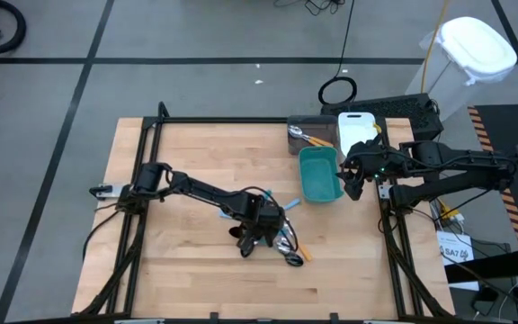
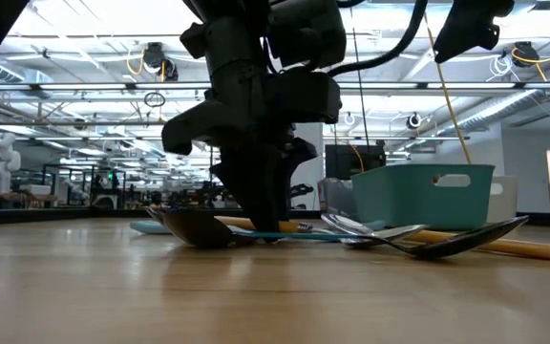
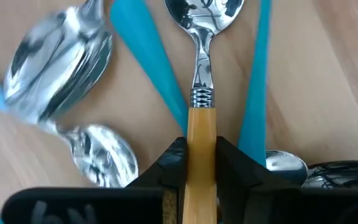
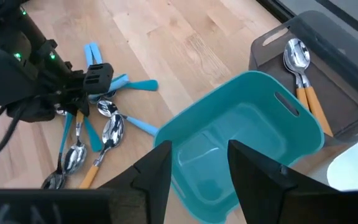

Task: Sort silverware by color (type)
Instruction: Put the orange spoon into the black bin

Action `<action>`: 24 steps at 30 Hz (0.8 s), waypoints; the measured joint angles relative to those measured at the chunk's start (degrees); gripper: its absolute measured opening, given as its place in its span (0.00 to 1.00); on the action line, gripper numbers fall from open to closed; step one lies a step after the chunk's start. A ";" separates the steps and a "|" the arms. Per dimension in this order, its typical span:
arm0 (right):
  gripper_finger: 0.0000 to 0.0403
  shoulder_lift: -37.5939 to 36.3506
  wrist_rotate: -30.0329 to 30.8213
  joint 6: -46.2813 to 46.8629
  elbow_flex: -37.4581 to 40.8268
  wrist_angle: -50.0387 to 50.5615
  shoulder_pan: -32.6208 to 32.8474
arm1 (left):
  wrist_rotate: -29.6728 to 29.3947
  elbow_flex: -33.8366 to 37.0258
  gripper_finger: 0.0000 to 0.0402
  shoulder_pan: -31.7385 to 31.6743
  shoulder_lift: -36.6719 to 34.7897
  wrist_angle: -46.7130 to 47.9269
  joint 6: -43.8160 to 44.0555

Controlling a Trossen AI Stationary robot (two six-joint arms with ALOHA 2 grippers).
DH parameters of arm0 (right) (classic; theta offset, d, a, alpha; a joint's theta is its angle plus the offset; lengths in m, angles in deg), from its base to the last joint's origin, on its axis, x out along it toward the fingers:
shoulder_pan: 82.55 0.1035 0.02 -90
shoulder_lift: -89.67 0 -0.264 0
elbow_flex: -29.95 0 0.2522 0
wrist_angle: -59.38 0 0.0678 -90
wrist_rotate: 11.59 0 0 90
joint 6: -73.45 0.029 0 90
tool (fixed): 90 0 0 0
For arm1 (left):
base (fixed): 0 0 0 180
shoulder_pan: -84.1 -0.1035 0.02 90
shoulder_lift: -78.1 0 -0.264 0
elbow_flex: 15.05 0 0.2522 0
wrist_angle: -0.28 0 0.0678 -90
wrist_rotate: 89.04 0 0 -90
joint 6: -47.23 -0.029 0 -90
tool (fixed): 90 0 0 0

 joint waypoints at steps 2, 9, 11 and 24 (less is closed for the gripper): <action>0.37 0.00 -0.01 0.10 0.00 0.00 0.00 | -0.48 -0.56 0.14 -0.53 -0.17 1.38 2.82; 0.37 0.00 0.20 0.53 0.00 0.00 0.00 | -4.13 -9.52 0.14 -2.32 -0.27 3.66 7.98; 0.37 -0.02 1.42 1.25 0.00 0.37 0.00 | -5.09 -12.45 0.14 -2.87 -0.27 4.47 8.17; 0.37 -3.77 11.54 7.96 -0.04 1.34 -0.11 | -13.41 -30.16 0.14 -7.76 -0.27 12.25 21.94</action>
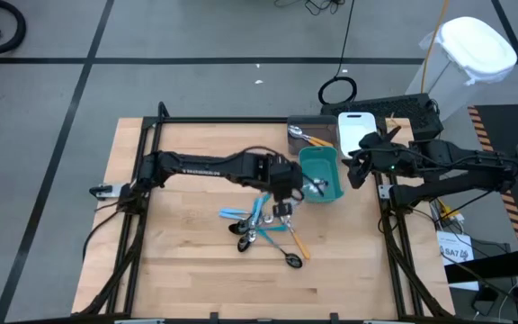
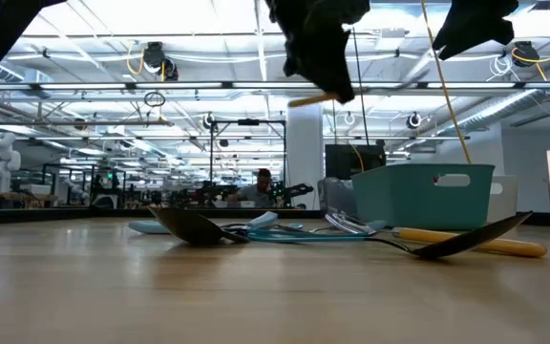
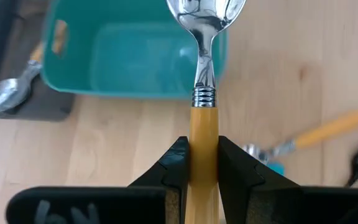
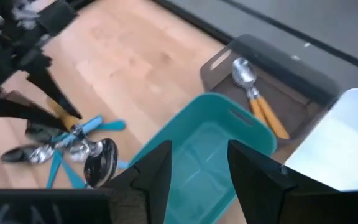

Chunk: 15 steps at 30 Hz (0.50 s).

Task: Sort silverware by color (type)
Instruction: Put the orange spoon into the black bin

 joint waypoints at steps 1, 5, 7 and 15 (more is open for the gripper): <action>0.37 -0.27 0.82 0.40 0.00 -0.03 0.00 | -0.10 -0.70 0.14 -0.39 0.00 -0.57 1.16; 0.37 -1.75 3.58 3.34 0.00 -0.12 0.00 | -0.35 -2.88 0.14 -1.90 0.00 -1.72 6.22; 0.37 -2.50 5.00 4.19 0.00 -0.84 0.00 | -0.55 -3.77 0.14 -2.73 0.00 -1.85 9.32; 0.37 -4.42 6.60 1.58 0.00 -8.17 0.00 | -2.93 -8.26 0.14 -5.38 -0.02 -3.67 22.70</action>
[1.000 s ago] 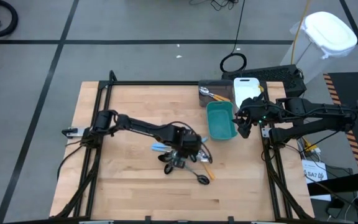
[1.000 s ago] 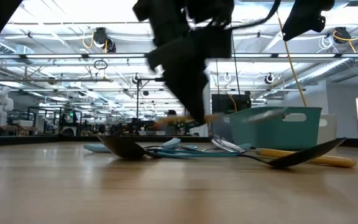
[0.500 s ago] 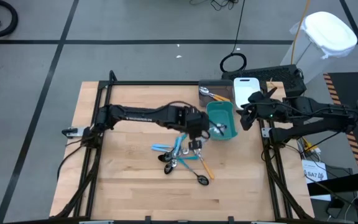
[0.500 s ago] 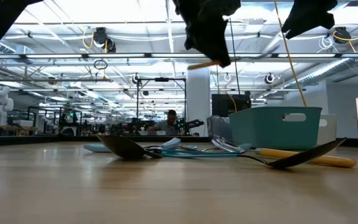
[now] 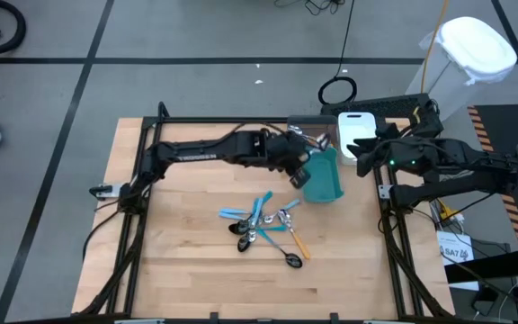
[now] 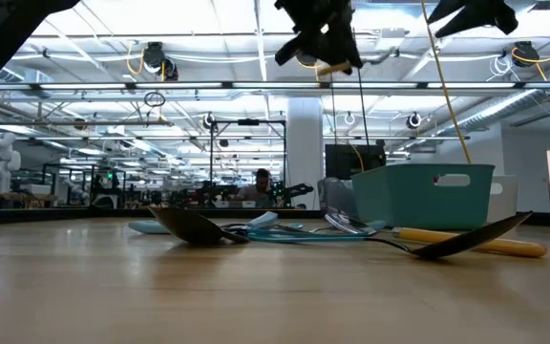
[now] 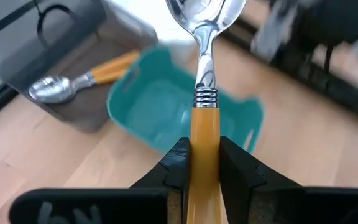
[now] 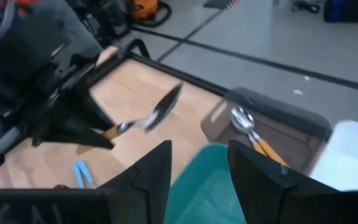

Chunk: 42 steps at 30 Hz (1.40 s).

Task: Sort silverware by color (type)
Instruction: Put the orange spoon into the black bin

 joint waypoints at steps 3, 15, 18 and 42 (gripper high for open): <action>0.37 0.09 -0.29 -1.63 0.00 -1.51 0.02 | -0.62 -1.42 0.14 -0.88 -0.04 -3.75 3.43; 0.37 3.56 -6.43 -5.05 0.00 -9.55 0.09 | -1.05 -4.84 0.14 -3.56 -0.07 -27.28 10.58; 0.37 4.52 -6.38 -6.03 0.00 -12.08 0.07 | -1.08 -4.87 0.14 -3.52 -0.07 -31.01 10.72; 0.44 7.38 -9.47 -1.58 0.00 -22.14 -2.67 | -6.45 -4.87 0.14 -2.07 -0.02 -33.91 11.16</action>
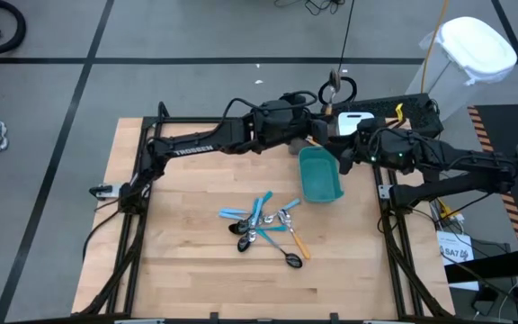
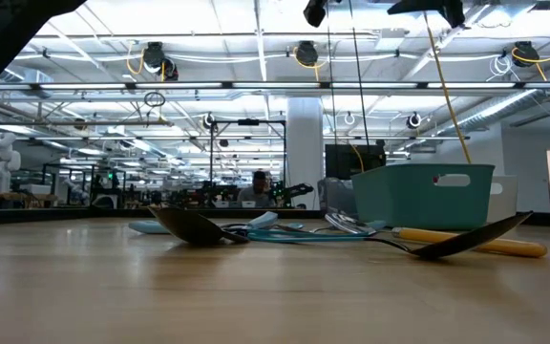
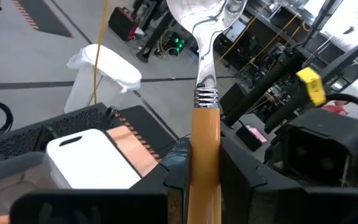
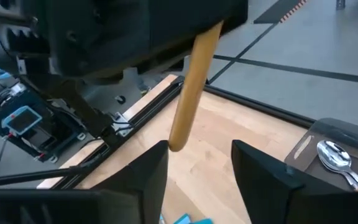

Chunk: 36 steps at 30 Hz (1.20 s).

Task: Sort silverware by color (type)
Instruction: Put the orange spoon into the black bin

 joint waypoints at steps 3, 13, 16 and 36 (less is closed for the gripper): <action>0.48 0.75 -0.02 -1.45 0.00 -1.92 0.00 | -0.02 0.00 0.14 0.30 0.00 -0.53 -0.57; 0.47 1.69 0.02 -4.92 0.00 -5.16 0.00 | -0.02 0.02 0.14 1.35 0.00 -0.27 -2.06; 0.40 1.81 0.04 -4.92 0.00 -5.16 0.00 | -0.02 0.02 0.14 1.63 0.00 -0.31 -2.46; 0.07 0.58 -0.08 -3.20 0.07 -2.91 0.02 | 0.69 0.10 0.34 2.06 0.07 4.83 -2.70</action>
